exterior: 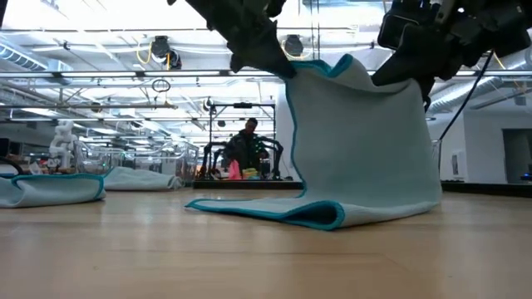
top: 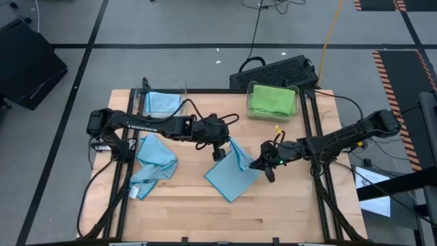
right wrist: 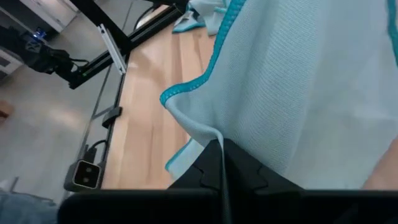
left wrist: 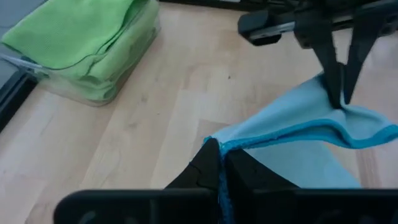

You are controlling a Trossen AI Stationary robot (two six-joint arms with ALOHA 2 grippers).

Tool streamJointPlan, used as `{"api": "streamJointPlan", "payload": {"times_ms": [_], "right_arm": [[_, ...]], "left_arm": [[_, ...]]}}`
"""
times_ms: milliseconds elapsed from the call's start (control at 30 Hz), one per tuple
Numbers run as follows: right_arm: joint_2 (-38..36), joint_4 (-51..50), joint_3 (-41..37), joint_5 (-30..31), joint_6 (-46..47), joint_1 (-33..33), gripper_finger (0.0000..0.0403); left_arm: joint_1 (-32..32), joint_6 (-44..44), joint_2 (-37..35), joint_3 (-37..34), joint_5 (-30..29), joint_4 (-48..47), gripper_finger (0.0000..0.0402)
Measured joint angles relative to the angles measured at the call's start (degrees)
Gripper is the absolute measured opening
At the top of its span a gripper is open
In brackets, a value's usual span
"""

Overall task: Sort microfiber towel by color & place in baskets
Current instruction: Fold the right blue towel

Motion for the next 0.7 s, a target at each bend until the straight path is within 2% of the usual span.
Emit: {"api": "streamJointPlan", "payload": {"times_ms": [300, 500, 700], "right_arm": [[2.5, 4.8, -0.1, -1.9, 4.5, 2.7, 0.0000], [7.0, 12.3, -0.1, -1.5, 5.9, 5.8, 0.0000], [13.0, 15.5, -0.1, -1.0, 8.8, 7.5, 0.0000]], "left_arm": [[-2.4, -1.1, 0.6, 0.1, 1.8, -5.0, 0.0007], [-5.3, -1.5, 0.6, 0.1, 3.2, -10.7, 0.0012], [-8.4, -2.4, 0.6, -2.2, 2.8, -10.5, 0.0006]]}}
